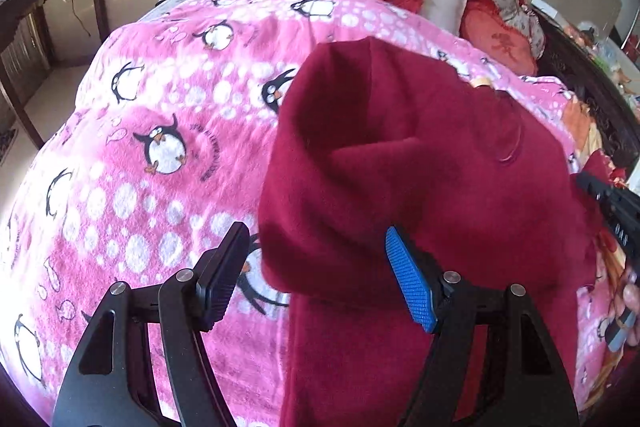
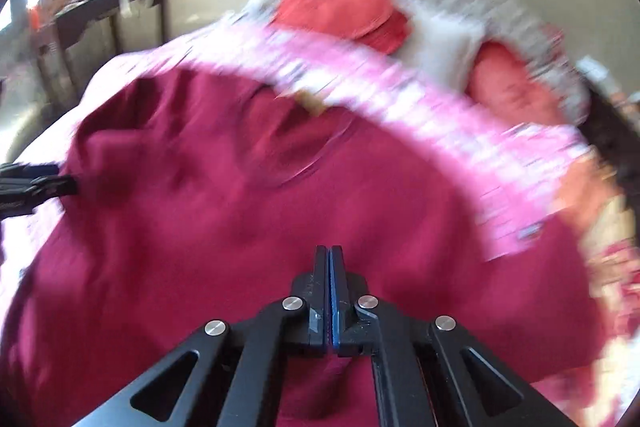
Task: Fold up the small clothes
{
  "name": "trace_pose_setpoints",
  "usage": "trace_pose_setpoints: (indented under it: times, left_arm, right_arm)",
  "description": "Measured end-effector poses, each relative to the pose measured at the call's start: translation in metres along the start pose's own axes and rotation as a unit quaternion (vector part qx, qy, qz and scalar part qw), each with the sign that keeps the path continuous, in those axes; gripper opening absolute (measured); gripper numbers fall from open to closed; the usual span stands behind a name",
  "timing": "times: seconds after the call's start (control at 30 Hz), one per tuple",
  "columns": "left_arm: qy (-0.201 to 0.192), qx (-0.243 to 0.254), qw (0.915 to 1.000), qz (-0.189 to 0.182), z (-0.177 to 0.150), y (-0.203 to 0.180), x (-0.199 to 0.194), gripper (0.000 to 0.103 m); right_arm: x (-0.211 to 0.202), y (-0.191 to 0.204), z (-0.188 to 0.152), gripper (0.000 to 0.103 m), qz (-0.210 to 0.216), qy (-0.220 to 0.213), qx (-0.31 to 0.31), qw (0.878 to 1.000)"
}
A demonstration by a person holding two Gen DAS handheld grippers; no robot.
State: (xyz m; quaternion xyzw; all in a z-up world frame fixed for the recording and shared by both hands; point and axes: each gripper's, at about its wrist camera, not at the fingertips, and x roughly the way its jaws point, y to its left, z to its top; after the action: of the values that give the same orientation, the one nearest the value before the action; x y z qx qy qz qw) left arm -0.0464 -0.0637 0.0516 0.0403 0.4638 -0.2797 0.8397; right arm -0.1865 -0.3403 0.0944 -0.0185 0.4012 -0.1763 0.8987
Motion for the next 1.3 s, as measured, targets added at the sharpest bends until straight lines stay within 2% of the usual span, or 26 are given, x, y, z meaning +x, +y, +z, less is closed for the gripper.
trace_pose_setpoints:
  times: [0.1, 0.2, 0.23, 0.27, 0.3, 0.33, 0.43, 0.5, 0.53, 0.57, 0.63, 0.67, 0.73, 0.83, 0.9, 0.93, 1.0, 1.07, 1.1, 1.13, 1.17, 1.2, 1.23, 1.27, 1.3]
  left_arm:
    - [0.003, 0.009, 0.9999, 0.006, 0.001, -0.004, 0.002, 0.071]
    - [0.003, -0.002, 1.0000, -0.002, 0.000, -0.004, 0.002, 0.071]
    - [0.006, -0.004, 1.0000, -0.002, 0.000, -0.005, 0.002, 0.071]
    - [0.009, -0.004, 1.0000, -0.001, 0.002, -0.006, 0.003, 0.071]
    - [0.011, -0.004, 0.9999, 0.001, 0.001, -0.005, 0.004, 0.071]
    - [0.013, -0.005, 0.9999, 0.003, 0.000, -0.003, 0.004, 0.071]
    - [0.018, -0.012, 0.9997, 0.006, -0.004, 0.003, 0.004, 0.071]
    - [0.024, -0.018, 0.9995, 0.007, -0.006, 0.006, 0.007, 0.071]
    - [0.027, -0.021, 0.9994, 0.006, -0.007, 0.007, 0.008, 0.071]
    - [0.028, -0.025, 0.9993, 0.005, -0.008, 0.008, 0.008, 0.071]
    - [0.024, -0.026, 0.9993, 0.004, -0.008, 0.009, 0.004, 0.071]
    - [0.019, -0.025, 0.9995, 0.005, -0.007, 0.009, 0.002, 0.071]
    - [0.007, -0.025, 0.9996, 0.006, -0.006, 0.009, -0.005, 0.071]
    - [-0.005, -0.031, 0.9995, -0.001, -0.002, 0.008, -0.011, 0.071]
    - [-0.007, -0.030, 0.9995, -0.004, 0.000, 0.005, -0.010, 0.071]
    - [-0.001, -0.027, 0.9996, -0.005, 0.000, 0.002, -0.006, 0.071]
    - [0.007, -0.022, 0.9997, -0.008, 0.001, -0.003, -0.001, 0.071]
    - [0.014, -0.014, 0.9998, -0.003, -0.001, -0.006, 0.005, 0.071]
    - [0.019, -0.010, 0.9998, 0.003, -0.002, -0.007, 0.009, 0.071]
    - [0.025, -0.009, 0.9996, 0.010, -0.003, -0.005, 0.014, 0.071]
    - [0.030, -0.013, 0.9994, 0.014, -0.003, -0.003, 0.018, 0.071]
    - [0.035, -0.019, 0.9991, 0.017, -0.004, 0.000, 0.023, 0.071]
    - [0.040, -0.024, 0.9988, 0.018, -0.003, 0.003, 0.027, 0.071]
    - [0.041, -0.030, 0.9986, 0.016, -0.003, 0.006, 0.029, 0.071]
    - [0.038, -0.036, 0.9985, 0.016, -0.002, 0.008, 0.031, 0.071]
  right_arm:
    - [0.009, -0.029, 0.004, 0.000, 0.012, 0.027, 0.056, 0.998]
    - [0.008, -0.026, 0.001, 0.004, 0.113, 0.014, 0.090, 0.989]
    - [0.010, -0.021, 0.002, 0.019, 0.134, 0.019, 0.085, 0.987]
    - [0.012, -0.015, 0.000, 0.051, 0.148, 0.028, 0.075, 0.986]
    - [0.017, -0.005, -0.003, 0.065, 0.150, 0.035, 0.055, 0.987]
    - [0.019, -0.002, -0.005, 0.074, 0.145, 0.034, 0.041, 0.988]
    - [0.032, 0.015, -0.015, 0.074, 0.143, 0.058, 0.007, 0.988]
    - [0.040, 0.027, -0.025, 0.058, 0.156, 0.080, 0.006, 0.984]
    - [0.046, 0.033, -0.030, 0.039, 0.134, 0.086, -0.006, 0.987]
    - [0.045, 0.037, -0.031, 0.029, 0.118, 0.075, -0.021, 0.990]
    - [0.037, 0.041, -0.028, 0.009, 0.123, 0.070, -0.037, 0.989]
    - [0.029, 0.041, -0.024, 0.008, 0.117, 0.064, -0.046, 0.990]
    - [0.014, 0.034, -0.015, 0.008, 0.102, 0.042, -0.053, 0.992]
    - [-0.010, 0.008, -0.001, 0.008, 0.044, 0.002, -0.041, 0.998]
    - [-0.010, -0.012, 0.005, 0.008, 0.012, 0.000, -0.023, 1.000]
    - [-0.004, -0.018, 0.005, 0.008, 0.011, 0.010, -0.011, 1.000]
    - [0.020, -0.028, -0.002, 0.008, 0.020, 0.060, 0.008, 0.998]
    - [0.032, -0.031, -0.007, 0.009, 0.010, 0.094, 0.016, 0.995]
    - [0.027, -0.034, -0.006, 0.009, 0.017, 0.087, 0.031, 0.996]
    - [0.018, -0.036, -0.002, 0.014, 0.033, 0.065, 0.056, 0.996]
    - [0.011, -0.036, 0.003, 0.022, 0.050, 0.047, 0.070, 0.995]
    - [0.002, -0.029, 0.011, 0.029, 0.088, 0.022, 0.078, 0.993]
    - [0.000, -0.018, 0.019, 0.047, 0.120, 0.008, 0.072, 0.990]
    - [0.001, -0.007, 0.028, 0.053, 0.139, 0.000, 0.062, 0.988]
    - [0.001, 0.009, 0.038, 0.053, 0.159, -0.005, 0.046, 0.986]
